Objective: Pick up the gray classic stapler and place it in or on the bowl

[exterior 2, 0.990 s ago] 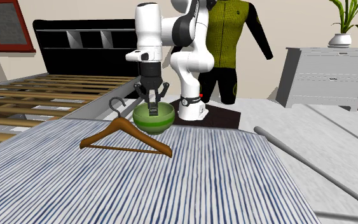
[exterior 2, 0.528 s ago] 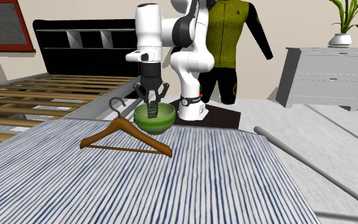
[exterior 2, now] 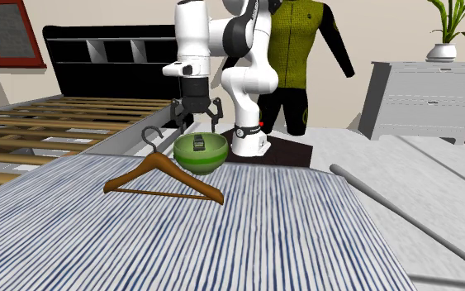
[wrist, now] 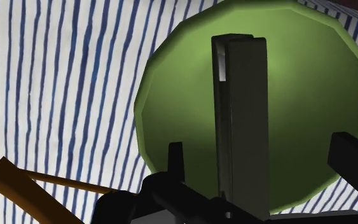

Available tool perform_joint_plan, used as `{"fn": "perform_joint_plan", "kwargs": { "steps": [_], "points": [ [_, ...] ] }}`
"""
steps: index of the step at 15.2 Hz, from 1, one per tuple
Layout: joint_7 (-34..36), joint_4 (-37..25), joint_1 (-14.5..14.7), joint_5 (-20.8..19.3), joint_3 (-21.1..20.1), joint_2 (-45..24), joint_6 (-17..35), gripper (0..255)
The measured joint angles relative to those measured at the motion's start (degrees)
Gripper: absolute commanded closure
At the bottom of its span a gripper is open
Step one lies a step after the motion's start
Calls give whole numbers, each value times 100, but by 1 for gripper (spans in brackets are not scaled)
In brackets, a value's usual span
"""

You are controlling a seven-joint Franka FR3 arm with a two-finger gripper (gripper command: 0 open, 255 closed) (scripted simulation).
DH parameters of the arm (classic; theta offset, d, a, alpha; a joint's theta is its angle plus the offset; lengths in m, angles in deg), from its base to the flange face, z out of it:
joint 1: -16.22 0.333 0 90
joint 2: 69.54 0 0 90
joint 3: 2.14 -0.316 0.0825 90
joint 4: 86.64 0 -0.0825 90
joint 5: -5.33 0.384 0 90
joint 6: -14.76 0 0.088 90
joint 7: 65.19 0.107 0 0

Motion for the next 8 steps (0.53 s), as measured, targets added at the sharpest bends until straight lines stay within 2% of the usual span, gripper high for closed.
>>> {"fn": "perform_joint_plan", "kwargs": {
  "steps": [3,8],
  "points": [
    [42,-225,5,0,-34,309,-531,0],
    [31,-294,-2,-5,-26,339,-640,0]
  ]
}}
